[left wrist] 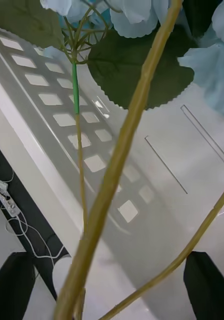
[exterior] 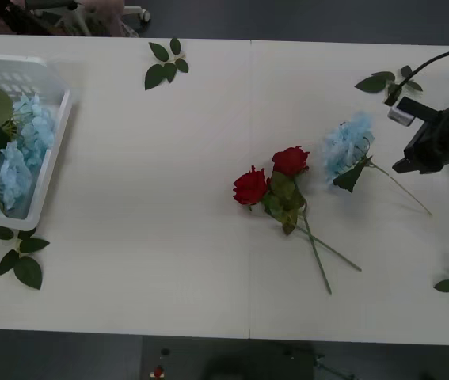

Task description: Put the red flowers into the right box and the blue flowers into the left box

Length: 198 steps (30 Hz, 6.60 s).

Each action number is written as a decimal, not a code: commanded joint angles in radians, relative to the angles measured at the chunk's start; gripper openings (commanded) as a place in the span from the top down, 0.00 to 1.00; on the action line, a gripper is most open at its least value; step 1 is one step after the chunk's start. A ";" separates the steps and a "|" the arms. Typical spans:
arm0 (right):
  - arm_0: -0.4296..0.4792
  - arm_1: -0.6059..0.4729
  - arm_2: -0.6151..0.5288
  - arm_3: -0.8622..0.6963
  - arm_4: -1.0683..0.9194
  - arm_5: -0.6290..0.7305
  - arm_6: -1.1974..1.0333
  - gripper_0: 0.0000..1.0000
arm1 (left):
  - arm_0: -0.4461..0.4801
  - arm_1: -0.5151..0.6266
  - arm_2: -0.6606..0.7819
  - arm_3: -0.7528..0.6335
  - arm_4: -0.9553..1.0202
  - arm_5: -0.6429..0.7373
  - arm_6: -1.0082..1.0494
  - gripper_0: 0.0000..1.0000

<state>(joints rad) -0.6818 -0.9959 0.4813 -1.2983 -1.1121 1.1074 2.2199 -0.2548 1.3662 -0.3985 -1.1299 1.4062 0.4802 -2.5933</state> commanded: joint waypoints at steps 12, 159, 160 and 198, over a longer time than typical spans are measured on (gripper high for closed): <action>-0.013 0.077 0.122 -0.007 0.112 -0.090 0.012 0.17 | -0.035 -0.052 0.469 -0.363 0.390 0.466 -0.067 0.00; -0.170 0.261 0.048 -0.150 0.155 0.312 -0.849 0.11 | -0.205 0.077 0.164 0.205 0.194 0.656 -0.112 0.72; -0.170 0.260 0.062 -0.147 0.173 0.308 -0.844 0.11 | -0.205 0.071 0.164 0.205 0.171 0.650 -0.112 0.59; -0.170 0.462 0.200 0.057 0.410 0.150 -0.924 0.52 | 0.003 -0.104 -0.043 -0.814 0.878 -0.080 -0.112 0.00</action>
<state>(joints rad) -0.8171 -0.5424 0.6845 -1.2422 -0.7082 1.2597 1.3278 -0.2977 1.1759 -0.4228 -1.8522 2.2794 0.4298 -2.6821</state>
